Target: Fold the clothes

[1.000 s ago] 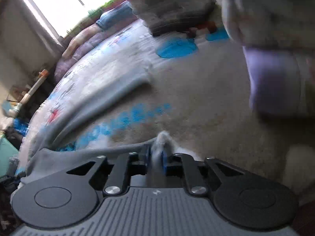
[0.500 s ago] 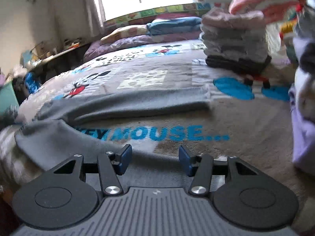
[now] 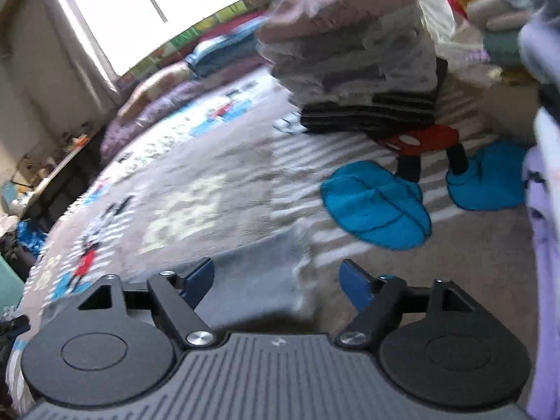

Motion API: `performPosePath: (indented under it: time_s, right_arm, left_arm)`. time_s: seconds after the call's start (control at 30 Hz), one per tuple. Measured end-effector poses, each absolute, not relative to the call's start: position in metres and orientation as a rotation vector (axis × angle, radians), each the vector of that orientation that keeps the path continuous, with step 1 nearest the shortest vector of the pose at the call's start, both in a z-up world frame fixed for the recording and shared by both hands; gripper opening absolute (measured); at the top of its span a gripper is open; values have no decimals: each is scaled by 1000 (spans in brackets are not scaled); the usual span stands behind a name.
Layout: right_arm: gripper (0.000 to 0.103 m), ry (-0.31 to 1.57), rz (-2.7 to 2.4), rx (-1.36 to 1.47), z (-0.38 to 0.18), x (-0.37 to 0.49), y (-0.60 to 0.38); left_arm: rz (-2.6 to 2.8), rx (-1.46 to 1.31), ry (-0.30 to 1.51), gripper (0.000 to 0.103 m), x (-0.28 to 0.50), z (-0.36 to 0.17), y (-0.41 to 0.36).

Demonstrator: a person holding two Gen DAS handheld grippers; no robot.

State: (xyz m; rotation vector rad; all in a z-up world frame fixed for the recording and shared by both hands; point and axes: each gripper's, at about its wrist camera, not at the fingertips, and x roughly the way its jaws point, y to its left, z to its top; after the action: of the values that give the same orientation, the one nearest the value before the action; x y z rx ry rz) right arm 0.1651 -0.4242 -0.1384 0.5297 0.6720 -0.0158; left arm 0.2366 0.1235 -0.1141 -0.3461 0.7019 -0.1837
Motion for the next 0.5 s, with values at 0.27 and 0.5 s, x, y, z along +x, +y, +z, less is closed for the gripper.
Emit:
performPosePath:
  time_s: [0.27, 0.5]
  right_arm:
    - [10, 710, 57, 538, -161, 189, -418]
    - [9, 640, 41, 402, -139, 180, -411]
  left_arm:
    - [-203, -348, 747, 11, 255, -128, 116]
    - [-180, -318, 734, 17, 254, -132, 113]
